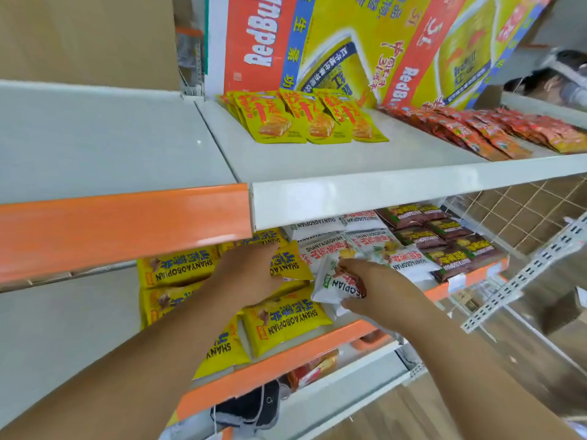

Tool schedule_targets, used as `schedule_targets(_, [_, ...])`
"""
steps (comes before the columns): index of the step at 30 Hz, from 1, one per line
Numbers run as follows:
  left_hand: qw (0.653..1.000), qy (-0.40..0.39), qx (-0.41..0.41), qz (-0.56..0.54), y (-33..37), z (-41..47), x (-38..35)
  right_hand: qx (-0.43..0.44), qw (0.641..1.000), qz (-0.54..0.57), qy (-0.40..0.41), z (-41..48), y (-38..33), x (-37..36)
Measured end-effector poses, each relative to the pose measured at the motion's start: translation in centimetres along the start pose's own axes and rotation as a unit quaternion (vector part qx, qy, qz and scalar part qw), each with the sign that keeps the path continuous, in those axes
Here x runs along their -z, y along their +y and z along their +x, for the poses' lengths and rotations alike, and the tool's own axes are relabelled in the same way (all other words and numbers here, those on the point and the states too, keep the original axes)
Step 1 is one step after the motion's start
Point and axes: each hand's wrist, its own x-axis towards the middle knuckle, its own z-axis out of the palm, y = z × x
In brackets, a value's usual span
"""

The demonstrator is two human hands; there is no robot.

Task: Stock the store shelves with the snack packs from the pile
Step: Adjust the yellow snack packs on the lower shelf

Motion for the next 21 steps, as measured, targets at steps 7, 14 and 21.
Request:
schedule_targets(7, [0.993,-0.038,0.071,0.084,1.6,2.2,-3.8,0.057,0.998,0.001,-0.013,3.3,4.3,-0.3])
schedule_targets(14, [0.982,0.030,0.137,0.129,4.3,1.8,-7.8,0.131,0.990,-0.003,-0.044,5.3,7.9,-0.2])
schedule_targets(21, [0.978,0.047,0.163,0.124,4.9,1.7,-9.8,0.181,0.982,-0.018,-0.054,6.0,9.8,-0.3])
